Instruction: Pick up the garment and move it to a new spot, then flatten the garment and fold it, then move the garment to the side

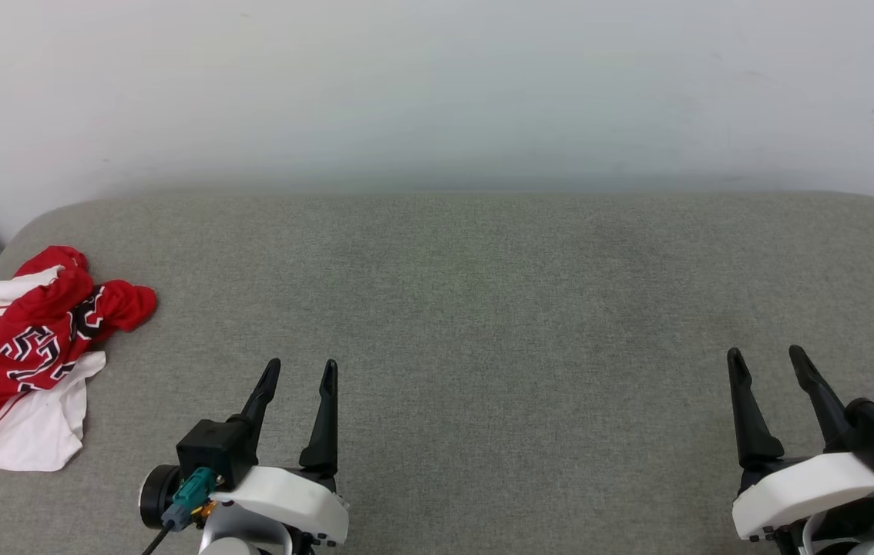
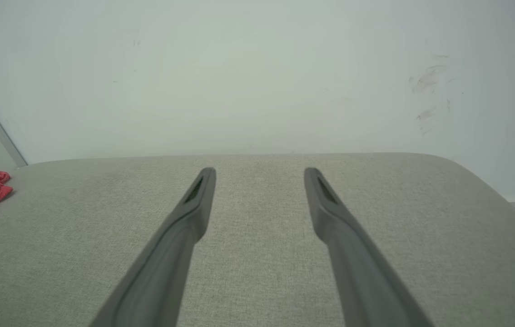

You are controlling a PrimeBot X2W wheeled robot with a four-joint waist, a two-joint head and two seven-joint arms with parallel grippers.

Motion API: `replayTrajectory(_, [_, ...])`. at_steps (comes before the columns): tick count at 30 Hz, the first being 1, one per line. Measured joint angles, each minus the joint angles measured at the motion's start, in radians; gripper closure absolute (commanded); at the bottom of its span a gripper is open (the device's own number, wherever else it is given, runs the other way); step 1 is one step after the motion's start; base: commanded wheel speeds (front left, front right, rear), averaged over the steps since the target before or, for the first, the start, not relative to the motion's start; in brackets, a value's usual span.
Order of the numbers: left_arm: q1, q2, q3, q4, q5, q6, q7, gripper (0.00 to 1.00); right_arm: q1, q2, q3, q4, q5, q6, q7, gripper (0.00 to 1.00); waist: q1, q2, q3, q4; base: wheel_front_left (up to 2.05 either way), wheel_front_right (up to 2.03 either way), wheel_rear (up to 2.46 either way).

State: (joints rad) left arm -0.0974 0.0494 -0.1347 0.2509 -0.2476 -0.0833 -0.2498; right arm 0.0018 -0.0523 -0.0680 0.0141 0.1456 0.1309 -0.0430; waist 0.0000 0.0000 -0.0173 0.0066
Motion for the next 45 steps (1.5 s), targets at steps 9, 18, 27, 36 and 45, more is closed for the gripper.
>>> replayTrajectory(9, [0.0,0.0,-0.001,0.002,0.041,0.01,-0.011,0.0,-0.001,0.0,-0.002,0.009,-0.026,0.0,-0.007,0.0,0.0,0.0,0.001,0.003,0.0,0.0,0.0])
replayTrajectory(18, [0.0,0.0,0.008,0.008,0.032,0.013,-0.012,0.0,-0.002,0.0,-0.003,0.025,-0.012,0.0,-0.014,0.0,0.0,0.0,0.0,0.005,0.0,0.0,0.0])
replayTrajectory(27, [-0.01,0.0,0.01,0.014,0.041,0.022,-0.012,0.0,-0.002,0.0,0.002,0.021,-0.017,0.0,-0.019,0.0,0.0,0.0,0.005,0.024,0.0,0.0,0.0])
replayTrajectory(36, [-0.032,0.008,0.033,0.015,0.075,0.03,-0.012,0.0,-0.002,0.0,0.03,-0.017,-0.03,0.0,-0.012,0.0,0.0,0.0,0.012,0.123,0.0,0.0,0.0])
replayTrajectory(45, [-0.044,0.04,0.08,0.006,0.087,0.037,-0.013,0.0,-0.012,0.001,0.073,-0.043,-0.035,0.0,0.005,0.0,0.0,0.0,0.019,0.287,0.0,0.0,0.0])
